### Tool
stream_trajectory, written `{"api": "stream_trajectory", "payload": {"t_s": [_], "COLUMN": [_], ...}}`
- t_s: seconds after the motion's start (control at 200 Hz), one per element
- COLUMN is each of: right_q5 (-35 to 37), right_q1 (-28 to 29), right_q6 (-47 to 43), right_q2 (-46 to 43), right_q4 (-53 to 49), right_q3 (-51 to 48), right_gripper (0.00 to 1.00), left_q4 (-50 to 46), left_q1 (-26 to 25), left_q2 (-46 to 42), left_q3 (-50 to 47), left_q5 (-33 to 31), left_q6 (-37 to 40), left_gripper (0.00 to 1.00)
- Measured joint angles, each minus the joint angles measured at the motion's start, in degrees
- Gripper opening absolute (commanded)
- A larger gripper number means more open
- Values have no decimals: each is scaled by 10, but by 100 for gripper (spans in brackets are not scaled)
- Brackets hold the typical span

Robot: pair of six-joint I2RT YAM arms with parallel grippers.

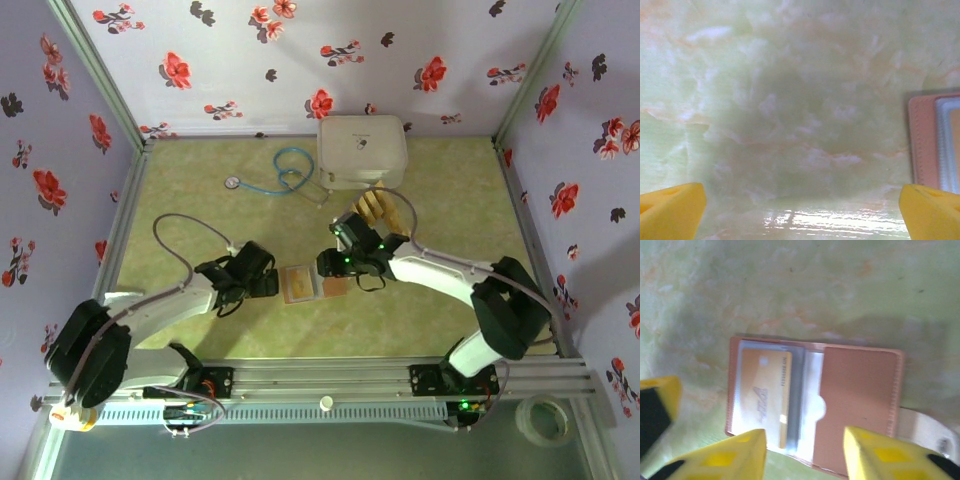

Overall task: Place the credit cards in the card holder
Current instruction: Insert the credit card into the card slot, then close the card holder at the center of the table.

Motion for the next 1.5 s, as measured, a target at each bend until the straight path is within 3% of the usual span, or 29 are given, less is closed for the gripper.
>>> {"api": "stream_trajectory", "payload": {"t_s": [0.15, 0.385, 0.755, 0.915, 1.5], "right_q5": [20, 33, 33, 33, 13], "right_q1": [-21, -33, -35, -40, -43], "right_q6": [0, 0, 0, 0, 11], "right_q2": [-46, -68, -9, 4, 35], "right_q4": [-9, -12, 42, 61, 110], "right_q3": [-51, -97, -102, -102, -116], "right_gripper": [56, 58, 55, 49, 9], "left_q4": [2, 61, 183, 217, 299], "left_q1": [7, 10, 11, 11, 12], "left_q2": [-46, -60, 30, 61, 139], "left_q3": [0, -6, -16, -16, -16], "left_q5": [12, 72, 156, 170, 214], "left_q6": [15, 27, 26, 26, 26], "left_gripper": [100, 100, 100, 100, 100]}}
